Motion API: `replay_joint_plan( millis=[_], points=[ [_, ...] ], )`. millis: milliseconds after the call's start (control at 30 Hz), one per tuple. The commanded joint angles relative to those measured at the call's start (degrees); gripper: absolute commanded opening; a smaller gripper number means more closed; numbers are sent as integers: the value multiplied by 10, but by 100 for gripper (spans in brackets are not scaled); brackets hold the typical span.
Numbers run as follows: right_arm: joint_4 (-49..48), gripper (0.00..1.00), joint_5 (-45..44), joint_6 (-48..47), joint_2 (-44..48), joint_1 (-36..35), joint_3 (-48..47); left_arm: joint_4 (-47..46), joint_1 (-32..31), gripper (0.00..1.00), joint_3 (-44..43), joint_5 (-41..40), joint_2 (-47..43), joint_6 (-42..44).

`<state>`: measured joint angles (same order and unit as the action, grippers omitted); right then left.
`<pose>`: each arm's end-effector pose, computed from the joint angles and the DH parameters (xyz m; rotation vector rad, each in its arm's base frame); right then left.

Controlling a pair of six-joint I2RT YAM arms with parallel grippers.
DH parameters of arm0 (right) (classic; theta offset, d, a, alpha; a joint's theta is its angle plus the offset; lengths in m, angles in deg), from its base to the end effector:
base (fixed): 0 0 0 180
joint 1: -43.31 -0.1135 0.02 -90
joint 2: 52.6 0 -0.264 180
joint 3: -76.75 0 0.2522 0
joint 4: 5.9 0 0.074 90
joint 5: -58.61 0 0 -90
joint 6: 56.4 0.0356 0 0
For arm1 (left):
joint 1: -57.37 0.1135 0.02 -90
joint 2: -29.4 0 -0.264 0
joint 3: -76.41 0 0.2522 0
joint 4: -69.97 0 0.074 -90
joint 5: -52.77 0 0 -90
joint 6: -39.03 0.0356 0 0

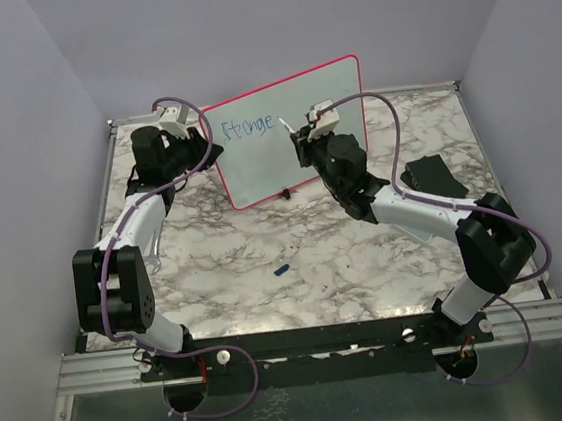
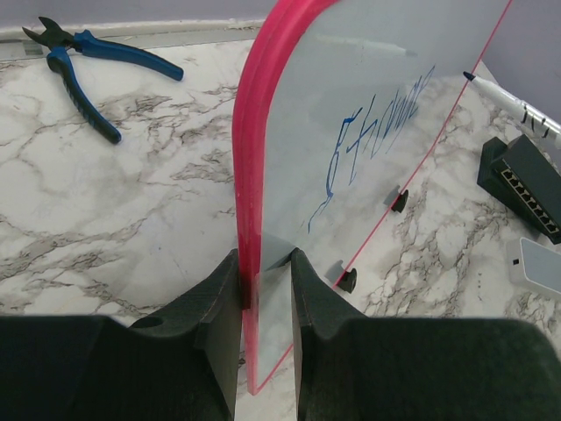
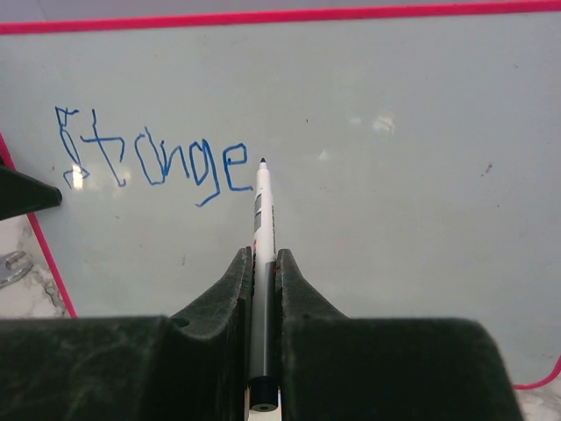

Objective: Write a sentence on the whiteboard

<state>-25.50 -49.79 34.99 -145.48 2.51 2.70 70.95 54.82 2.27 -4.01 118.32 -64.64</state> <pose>0.2948 0.2396 0.2972 -0.2825 1.5418 0.3305 0.3575 -0.0354 0.2849 0.2321 1.8472 -0.7302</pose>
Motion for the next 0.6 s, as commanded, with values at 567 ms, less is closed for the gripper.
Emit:
replay_joint_plan(
  millis=[567],
  points=[
    [-7, 0, 0, -25, -35, 3, -55, 20, -4, 11, -5, -10, -8, 10]
  ],
)
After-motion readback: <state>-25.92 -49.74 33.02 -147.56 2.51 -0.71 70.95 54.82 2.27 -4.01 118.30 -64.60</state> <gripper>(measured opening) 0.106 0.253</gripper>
